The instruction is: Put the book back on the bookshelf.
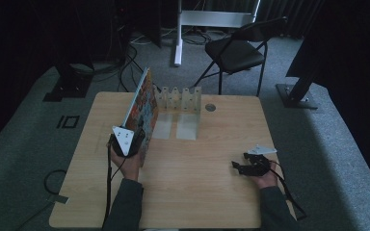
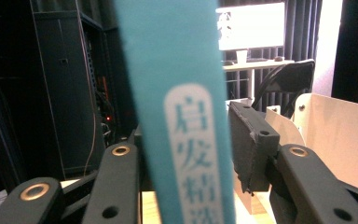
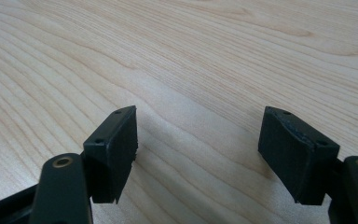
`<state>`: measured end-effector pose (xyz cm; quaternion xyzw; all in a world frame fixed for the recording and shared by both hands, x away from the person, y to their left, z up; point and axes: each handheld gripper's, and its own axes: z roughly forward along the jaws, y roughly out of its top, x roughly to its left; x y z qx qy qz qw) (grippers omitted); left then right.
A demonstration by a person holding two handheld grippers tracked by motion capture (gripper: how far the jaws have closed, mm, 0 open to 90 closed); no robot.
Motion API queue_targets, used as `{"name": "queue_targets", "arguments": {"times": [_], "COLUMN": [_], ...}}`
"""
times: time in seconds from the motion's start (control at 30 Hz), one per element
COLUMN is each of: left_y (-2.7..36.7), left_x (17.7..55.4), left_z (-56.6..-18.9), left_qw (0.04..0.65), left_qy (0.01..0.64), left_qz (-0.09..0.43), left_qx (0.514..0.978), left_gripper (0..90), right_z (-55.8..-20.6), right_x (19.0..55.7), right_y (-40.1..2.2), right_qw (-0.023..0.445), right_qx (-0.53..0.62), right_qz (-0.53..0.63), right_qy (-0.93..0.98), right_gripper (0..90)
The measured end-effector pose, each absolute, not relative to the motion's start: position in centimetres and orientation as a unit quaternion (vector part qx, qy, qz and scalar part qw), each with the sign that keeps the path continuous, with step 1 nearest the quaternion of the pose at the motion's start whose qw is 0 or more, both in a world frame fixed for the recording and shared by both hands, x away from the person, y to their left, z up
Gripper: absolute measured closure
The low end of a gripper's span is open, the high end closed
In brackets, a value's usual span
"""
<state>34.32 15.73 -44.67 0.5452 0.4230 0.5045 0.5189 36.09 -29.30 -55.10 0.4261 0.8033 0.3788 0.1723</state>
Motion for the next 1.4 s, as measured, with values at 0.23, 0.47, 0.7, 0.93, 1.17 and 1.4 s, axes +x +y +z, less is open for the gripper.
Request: {"name": "queue_targets", "arguments": {"times": [0.23,0.47,0.7,0.93,1.17,1.4], "left_y": [16.0,16.2,16.4,16.7,17.0,17.3], "left_x": [34.3,34.2,34.1,33.9,33.7,33.4], "left_z": [-45.0,-45.1,-45.1,-45.1,-45.1,-45.1], "left_qw": [0.521,0.522,0.523,0.525,0.530,0.534], "left_qy": [0.427,0.427,0.429,0.426,0.422,0.422], "left_qz": [0.490,0.484,0.481,0.476,0.461,0.444], "left_qx": [0.553,0.558,0.558,0.562,0.573,0.583], "left_gripper": [55.0,53.2,51.7,50.0,48.1,46.4], "right_z": [-55.1,-55.1,-55.1,-55.1,-55.1,-55.1], "right_x": [36.1,36.1,36.1,36.1,36.1,36.1], "right_y": [-29.3,-29.3,-29.3,-29.3,-29.3,-29.3], "right_qw": [0.172,0.172,0.172,0.172,0.172,0.172], "right_qx": [0.426,0.426,0.426,0.426,0.426,0.426], "right_qz": [0.379,0.379,0.379,0.379,0.379,0.379], "right_qy": [0.803,0.803,0.803,0.803,0.803,0.803], "right_gripper": [27.9,27.9,27.9,27.9,27.9,27.9]}}
